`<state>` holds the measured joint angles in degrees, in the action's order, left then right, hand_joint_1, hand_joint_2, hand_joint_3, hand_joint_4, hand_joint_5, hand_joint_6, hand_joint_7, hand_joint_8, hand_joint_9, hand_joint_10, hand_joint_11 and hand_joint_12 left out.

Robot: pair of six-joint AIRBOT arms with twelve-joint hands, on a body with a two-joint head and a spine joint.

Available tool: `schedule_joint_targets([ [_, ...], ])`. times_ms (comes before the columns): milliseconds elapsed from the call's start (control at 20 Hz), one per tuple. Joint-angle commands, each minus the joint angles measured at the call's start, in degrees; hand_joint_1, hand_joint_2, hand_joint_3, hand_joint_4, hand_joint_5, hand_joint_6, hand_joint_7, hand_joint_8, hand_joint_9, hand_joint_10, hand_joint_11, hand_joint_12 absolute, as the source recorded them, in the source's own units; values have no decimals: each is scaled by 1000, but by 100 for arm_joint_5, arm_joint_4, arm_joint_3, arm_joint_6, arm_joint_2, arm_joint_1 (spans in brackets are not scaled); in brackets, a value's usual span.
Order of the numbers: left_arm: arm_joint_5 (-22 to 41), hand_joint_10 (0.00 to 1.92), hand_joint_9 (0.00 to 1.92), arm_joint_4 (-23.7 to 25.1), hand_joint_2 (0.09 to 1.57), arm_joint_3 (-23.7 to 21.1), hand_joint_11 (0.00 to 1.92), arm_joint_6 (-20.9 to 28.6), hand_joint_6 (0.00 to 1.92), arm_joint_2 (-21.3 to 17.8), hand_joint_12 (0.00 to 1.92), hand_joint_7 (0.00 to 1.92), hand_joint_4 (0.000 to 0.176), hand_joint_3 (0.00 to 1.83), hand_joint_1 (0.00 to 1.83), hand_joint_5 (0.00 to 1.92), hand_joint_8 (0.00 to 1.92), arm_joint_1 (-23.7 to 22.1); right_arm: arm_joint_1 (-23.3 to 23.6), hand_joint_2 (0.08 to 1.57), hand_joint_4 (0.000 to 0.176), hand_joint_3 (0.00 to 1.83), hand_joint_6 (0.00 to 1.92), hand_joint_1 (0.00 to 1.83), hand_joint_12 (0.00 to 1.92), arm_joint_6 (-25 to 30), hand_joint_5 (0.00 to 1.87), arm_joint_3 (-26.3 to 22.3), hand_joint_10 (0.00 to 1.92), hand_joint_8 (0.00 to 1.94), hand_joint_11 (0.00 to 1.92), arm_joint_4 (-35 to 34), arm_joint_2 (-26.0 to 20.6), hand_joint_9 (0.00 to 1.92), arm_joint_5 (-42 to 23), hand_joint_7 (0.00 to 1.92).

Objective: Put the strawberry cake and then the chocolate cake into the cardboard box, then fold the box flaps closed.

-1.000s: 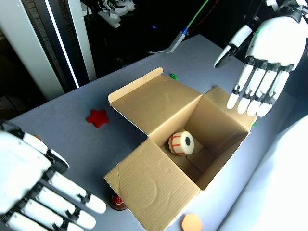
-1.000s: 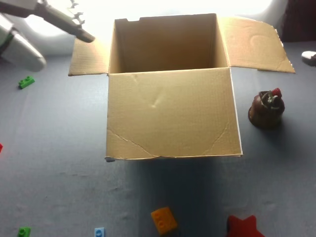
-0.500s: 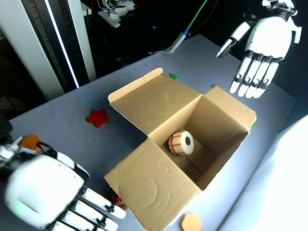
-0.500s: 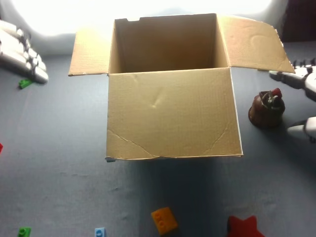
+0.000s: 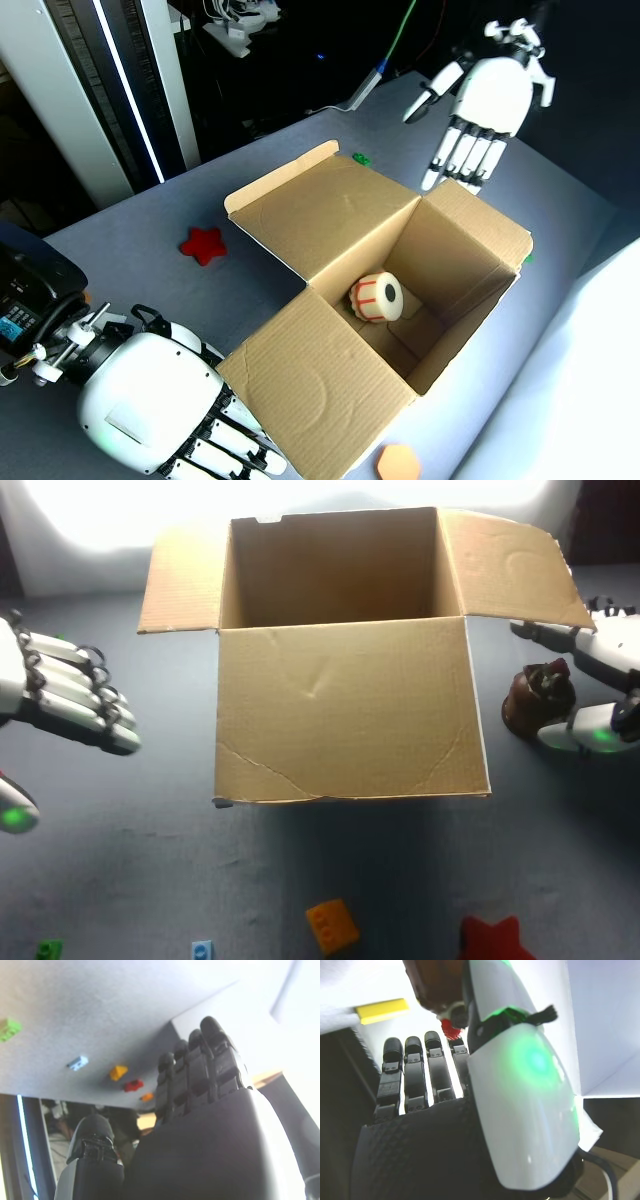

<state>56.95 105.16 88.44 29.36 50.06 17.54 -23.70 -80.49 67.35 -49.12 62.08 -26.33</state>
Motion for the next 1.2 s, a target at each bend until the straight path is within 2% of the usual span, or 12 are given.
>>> schedule_joint_targets([
  [0,-111,2,154,-472,1229,-13,0,-22,1,-69,662,186,0,1,0,186,1,-6,68,1120,21,13,2,996,135,-15,62,52,4,2,0,15,-51,44,-562,48],
  [150,-343,0,144,-611,1228,-107,0,128,5,-67,623,184,0,0,0,197,1,34,45,1088,7,0,3,1015,350,-34,85,120,14,2,0,-32,25,89,-562,95],
  [200,-315,2,150,-632,1226,-123,0,120,3,-59,632,189,0,0,0,197,2,-53,12,1126,18,13,0,961,223,-44,36,121,6,0,0,-32,47,55,-562,61],
  [550,-405,0,136,-827,1233,-107,0,29,1,62,590,178,0,1,0,195,1,-116,-32,1108,12,0,8,984,354,-103,96,185,10,2,0,-32,112,88,-574,94],
  [600,-405,0,122,-921,1238,1,0,15,0,138,560,169,0,2,0,188,0,-78,-38,1132,9,7,20,945,530,-104,165,188,25,10,0,-32,113,158,-574,174],
  [650,-401,1,123,-998,1239,106,0,11,1,213,537,175,0,2,0,190,2,-15,-39,1151,0,6,49,1012,970,-104,372,192,87,28,0,-32,113,371,-574,411],
  [700,-379,3,133,-1102,1238,240,0,5,3,308,571,182,0,1,0,199,3,83,-39,1137,0,2,174,1111,1487,-105,627,198,612,189,10,-32,113,486,-574,684],
  [750,-361,4,136,-1179,1238,349,0,3,6,385,579,187,0,1,0,208,4,141,-43,1160,0,5,867,1183,1781,-105,822,200,1084,1035,168,-31,112,590,-575,858],
  [800,-329,2,131,-1255,1237,463,0,3,5,468,580,183,0,0,0,206,2,204,-65,1172,0,3,1042,1198,1844,-108,843,202,1277,1237,264,-31,112,637,-599,889],
  [900,-302,4,138,-1417,1234,615,0,2,5,551,576,191,0,0,0,209,5,258,-100,1216,0,7,1127,1330,1918,-126,776,212,1633,1336,285,-31,113,641,-625,841],
  [950,-290,3,135,-1480,1231,639,0,-17,5,565,576,189,0,0,0,210,4,256,-103,1217,0,4,1172,1212,1920,-130,770,216,1527,1394,274,-31,113,581,-625,829],
  [1150,-281,1,142,-1530,1226,601,0,-149,1,566,594,180,0,0,0,196,2,253,-6,1187,0,0,1022,1352,1921,-147,829,186,1568,1237,320,-31,22,704,-528,907],
])
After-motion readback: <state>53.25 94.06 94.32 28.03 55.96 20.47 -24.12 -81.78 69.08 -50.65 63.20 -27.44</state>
